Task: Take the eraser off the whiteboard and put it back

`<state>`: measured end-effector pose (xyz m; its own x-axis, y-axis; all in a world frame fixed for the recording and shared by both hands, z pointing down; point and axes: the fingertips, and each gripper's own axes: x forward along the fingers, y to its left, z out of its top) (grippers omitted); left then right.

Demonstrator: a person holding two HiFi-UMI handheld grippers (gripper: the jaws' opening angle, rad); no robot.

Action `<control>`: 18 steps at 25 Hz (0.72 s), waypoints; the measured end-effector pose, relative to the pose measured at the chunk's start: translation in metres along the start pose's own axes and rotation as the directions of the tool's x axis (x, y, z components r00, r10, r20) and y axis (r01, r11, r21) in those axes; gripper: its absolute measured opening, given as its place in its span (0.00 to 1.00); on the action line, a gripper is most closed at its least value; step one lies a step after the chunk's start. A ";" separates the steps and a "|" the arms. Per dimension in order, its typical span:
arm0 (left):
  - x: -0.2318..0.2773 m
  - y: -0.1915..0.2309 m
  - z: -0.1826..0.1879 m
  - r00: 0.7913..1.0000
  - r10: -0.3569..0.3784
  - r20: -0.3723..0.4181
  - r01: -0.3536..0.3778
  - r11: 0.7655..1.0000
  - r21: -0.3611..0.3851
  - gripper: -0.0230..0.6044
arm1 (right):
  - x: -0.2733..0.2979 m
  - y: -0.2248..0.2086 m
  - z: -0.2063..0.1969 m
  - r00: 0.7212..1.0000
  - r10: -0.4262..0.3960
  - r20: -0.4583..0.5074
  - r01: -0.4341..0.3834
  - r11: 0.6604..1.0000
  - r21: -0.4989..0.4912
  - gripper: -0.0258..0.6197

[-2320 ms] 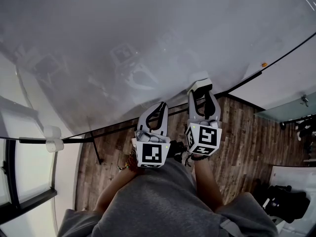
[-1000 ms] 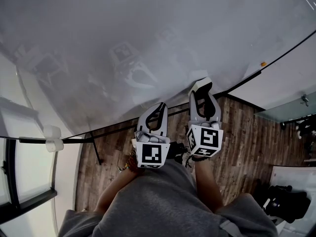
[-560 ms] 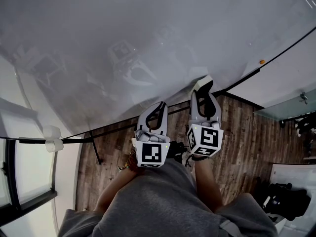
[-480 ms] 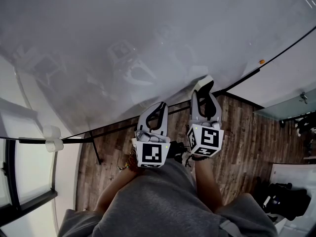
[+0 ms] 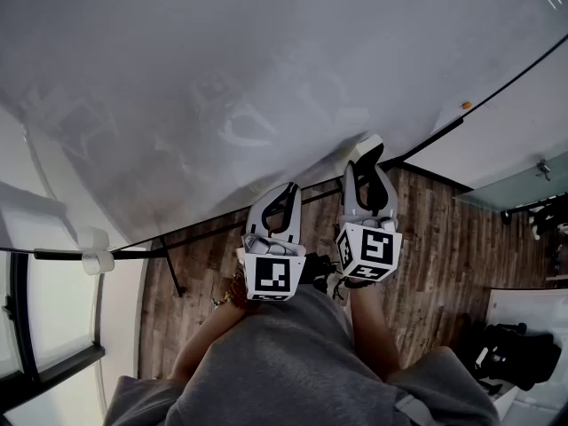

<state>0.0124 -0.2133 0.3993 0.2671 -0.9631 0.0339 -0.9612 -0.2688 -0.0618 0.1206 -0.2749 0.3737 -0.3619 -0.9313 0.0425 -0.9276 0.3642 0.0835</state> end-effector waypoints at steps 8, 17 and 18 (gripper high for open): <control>-0.007 -0.008 0.004 1.000 -0.013 -0.001 0.013 1.000 0.004 0.05 | -0.012 -0.002 0.004 1.000 -0.009 0.001 0.009 1.000 -0.003 0.25; -0.016 -0.016 0.008 1.000 -0.028 0.010 0.028 1.000 -0.005 0.05 | -0.025 -0.001 0.005 1.000 -0.018 0.000 0.018 1.000 -0.009 0.25; -0.018 -0.016 0.008 0.999 -0.031 0.011 0.031 1.000 -0.007 0.05 | -0.027 0.001 0.005 1.000 -0.019 -0.001 0.019 1.000 -0.010 0.25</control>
<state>0.0233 -0.1914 0.3915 0.2972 -0.9545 0.0251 -0.9530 -0.2982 -0.0539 0.1295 -0.2492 0.3676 -0.3442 -0.9380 0.0419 -0.9332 0.3467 0.0947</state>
